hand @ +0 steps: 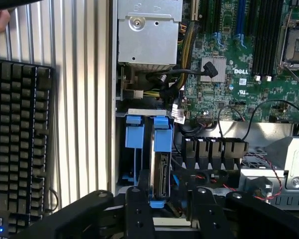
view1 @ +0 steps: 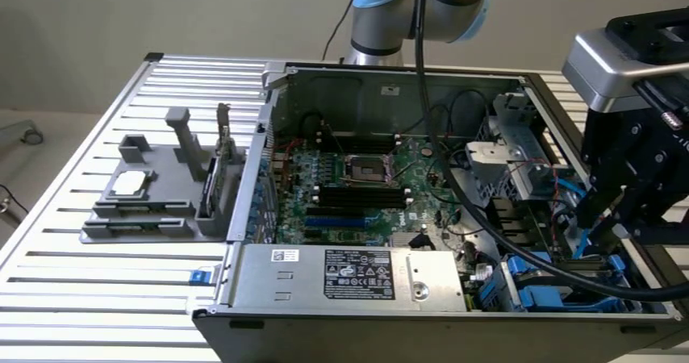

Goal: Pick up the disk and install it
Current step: 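Insert the disk into the insertion slot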

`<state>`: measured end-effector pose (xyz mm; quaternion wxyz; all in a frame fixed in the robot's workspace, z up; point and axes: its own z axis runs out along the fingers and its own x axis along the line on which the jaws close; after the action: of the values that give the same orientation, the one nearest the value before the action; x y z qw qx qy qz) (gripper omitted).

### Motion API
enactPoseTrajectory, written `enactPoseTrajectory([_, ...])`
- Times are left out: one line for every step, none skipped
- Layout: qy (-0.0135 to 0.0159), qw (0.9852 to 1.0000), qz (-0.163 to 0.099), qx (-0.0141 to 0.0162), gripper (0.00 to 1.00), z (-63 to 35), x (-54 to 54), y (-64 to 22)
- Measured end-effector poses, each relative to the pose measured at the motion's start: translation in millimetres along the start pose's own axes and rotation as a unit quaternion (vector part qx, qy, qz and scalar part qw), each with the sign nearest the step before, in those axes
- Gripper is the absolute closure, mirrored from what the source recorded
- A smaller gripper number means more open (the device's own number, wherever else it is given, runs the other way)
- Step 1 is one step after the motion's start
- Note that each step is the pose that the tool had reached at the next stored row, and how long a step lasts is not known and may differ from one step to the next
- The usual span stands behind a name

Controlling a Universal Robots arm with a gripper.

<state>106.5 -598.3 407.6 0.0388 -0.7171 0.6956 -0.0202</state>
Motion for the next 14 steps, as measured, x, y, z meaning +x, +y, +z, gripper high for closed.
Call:
enactPoseTrajectory([0.0001, 1.0000, 0.000, 0.0000, 0.68, 0.1, 0.0, 0.0])
enactPoseTrajectory([0.0000, 1.0000, 0.000, 0.0000, 0.68, 0.5, 0.0, 0.1])
enactPoseTrajectory([0.0000, 1.0000, 0.000, 0.0000, 0.74, 1.3, 0.1, 0.1])
enactPoseTrajectory([-0.0001, 1.0000, 0.000, 0.0000, 0.80, 3.0, 0.1, 0.3])
enactPoseTrajectory([-0.0002, 1.0000, 0.000, 0.0000, 0.80, 4.8, 0.2, 0.4])
enactPoseTrajectory([0.0000, 1.0000, 0.000, 0.0000, 0.86, 6.4, 0.2, 0.5])
enactPoseTrajectory([-0.0001, 1.0000, 0.000, 0.0000, 0.89, 8.3, 0.3, 0.7])
enactPoseTrajectory([0.0000, 1.0000, 0.000, 0.0000, 0.89, 10.1, 0.3, 0.8])
enactPoseTrajectory([0.0000, 1.0000, 0.000, 0.0000, 0.89, 11.8, 0.3, 1.0])
enactPoseTrajectory([-0.0001, 1.0000, 0.000, 0.0000, 0.89, 13.7, 0.4, 1.1])
enactPoseTrajectory([-0.0001, 1.0000, 0.000, 0.0000, 0.89, 15.5, 0.4, 1.3])
enactPoseTrajectory([-0.0002, 1.0000, 0.000, 0.0000, 0.89, 17.3, 0.5, 1.5])
enactPoseTrajectory([-0.0004, 1.0000, 0.000, 0.0001, 0.89, 19.2, 0.5, 1.6])
enactPoseTrajectory([-0.0004, 1.0000, 0.000, 0.0001, 0.89, 20.9, 0.6, 1.7])
